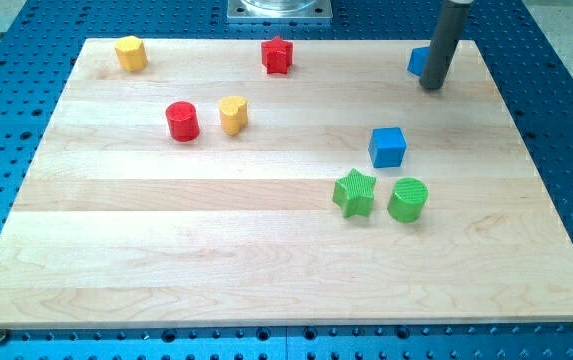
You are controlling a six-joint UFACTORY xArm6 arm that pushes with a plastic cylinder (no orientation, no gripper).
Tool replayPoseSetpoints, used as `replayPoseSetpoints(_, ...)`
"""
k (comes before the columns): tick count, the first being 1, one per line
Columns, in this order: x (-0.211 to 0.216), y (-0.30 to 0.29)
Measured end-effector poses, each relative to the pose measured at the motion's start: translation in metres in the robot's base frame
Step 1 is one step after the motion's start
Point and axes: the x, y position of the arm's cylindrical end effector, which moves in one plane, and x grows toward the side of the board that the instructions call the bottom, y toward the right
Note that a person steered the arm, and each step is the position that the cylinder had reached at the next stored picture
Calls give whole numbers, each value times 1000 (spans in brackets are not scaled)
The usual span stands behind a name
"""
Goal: Place your arm above the red circle
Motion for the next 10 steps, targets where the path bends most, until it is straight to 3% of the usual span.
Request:
replayPoseSetpoints(1,-16,-2)
replayPoseSetpoints(3,50,-41)
replayPoseSetpoints(5,57,-61)
replayPoseSetpoints(9,60,-301)
replayPoseSetpoints(10,84,-341)
